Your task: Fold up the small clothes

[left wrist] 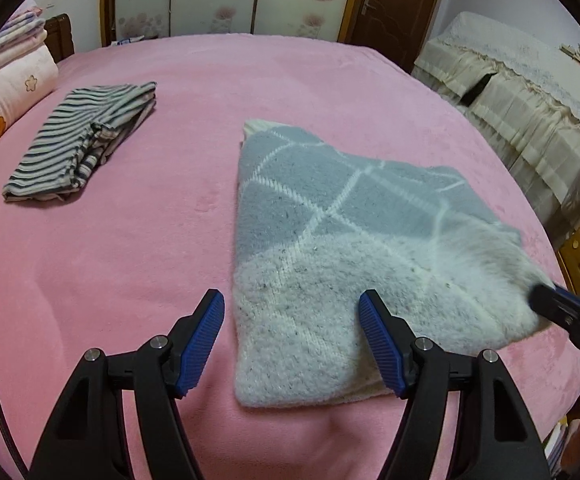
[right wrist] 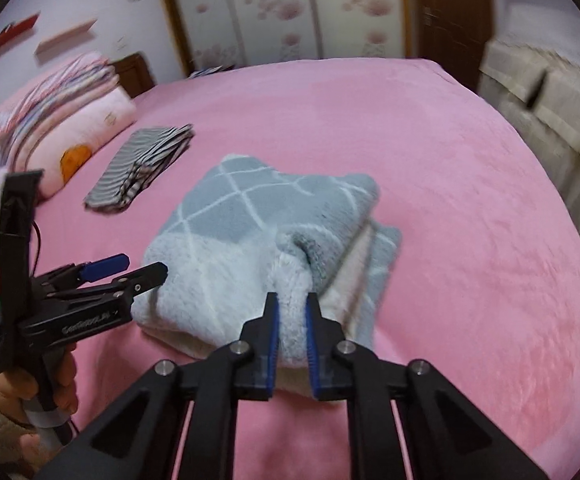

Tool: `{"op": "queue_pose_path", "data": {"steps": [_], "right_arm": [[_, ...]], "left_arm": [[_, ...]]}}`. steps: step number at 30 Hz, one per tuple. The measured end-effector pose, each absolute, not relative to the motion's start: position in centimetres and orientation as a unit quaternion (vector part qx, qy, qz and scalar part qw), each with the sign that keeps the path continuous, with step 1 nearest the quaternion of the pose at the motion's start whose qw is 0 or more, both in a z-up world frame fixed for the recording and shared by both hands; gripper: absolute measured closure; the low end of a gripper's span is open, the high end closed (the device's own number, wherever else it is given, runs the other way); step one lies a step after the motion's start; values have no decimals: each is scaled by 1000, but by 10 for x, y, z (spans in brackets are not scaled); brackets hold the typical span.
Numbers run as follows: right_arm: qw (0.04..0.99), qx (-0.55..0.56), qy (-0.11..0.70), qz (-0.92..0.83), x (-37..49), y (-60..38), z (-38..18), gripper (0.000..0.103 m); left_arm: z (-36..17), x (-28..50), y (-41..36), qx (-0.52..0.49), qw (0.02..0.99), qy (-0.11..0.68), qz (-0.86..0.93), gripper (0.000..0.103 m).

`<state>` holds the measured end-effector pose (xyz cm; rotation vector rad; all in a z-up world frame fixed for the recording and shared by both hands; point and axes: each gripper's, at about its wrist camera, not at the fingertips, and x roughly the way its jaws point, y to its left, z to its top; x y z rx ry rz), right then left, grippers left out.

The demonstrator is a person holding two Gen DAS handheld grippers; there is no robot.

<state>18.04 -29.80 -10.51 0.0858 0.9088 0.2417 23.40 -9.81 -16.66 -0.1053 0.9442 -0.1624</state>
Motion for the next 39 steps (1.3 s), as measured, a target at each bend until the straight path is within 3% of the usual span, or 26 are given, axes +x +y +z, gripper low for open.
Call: {"op": "queue_pose_path", "data": {"steps": [3,11,13,15,23,34,35,36,37,39], "right_arm": [[890,74,441,95,161,-312,-117,93],[867,130,477,62,155,-321,-178,91],[866,139,476,65,153,-324,-172,82],[867,140,474,61,153,-328,-162,62],[882,146,444,69,179,-336,-118,55],[854,169,489,56,273,-322,-145,55],[856,165,487,53,275,-321,-147,57],[860,153,486,37,276,-320,-151,76],[859,143,492,25,277,-320,-155,83],[857,144,495,11,273,-323,-165,83]], "left_arm": [[-174,233,-98,-58,881,461,-87,28],[-203,232,-93,-50,858,500,-103,24],[-201,232,-90,-49,859,499,-105,24],[-196,232,-87,-46,861,495,-109,24],[-165,238,-81,-31,877,463,-124,24],[-167,301,-88,-46,878,464,-109,24],[-169,303,-89,-49,877,465,-109,24],[-170,305,-89,-52,877,464,-111,24],[-172,305,-91,-55,876,465,-115,24],[-174,303,-92,-58,876,465,-120,24]]}}
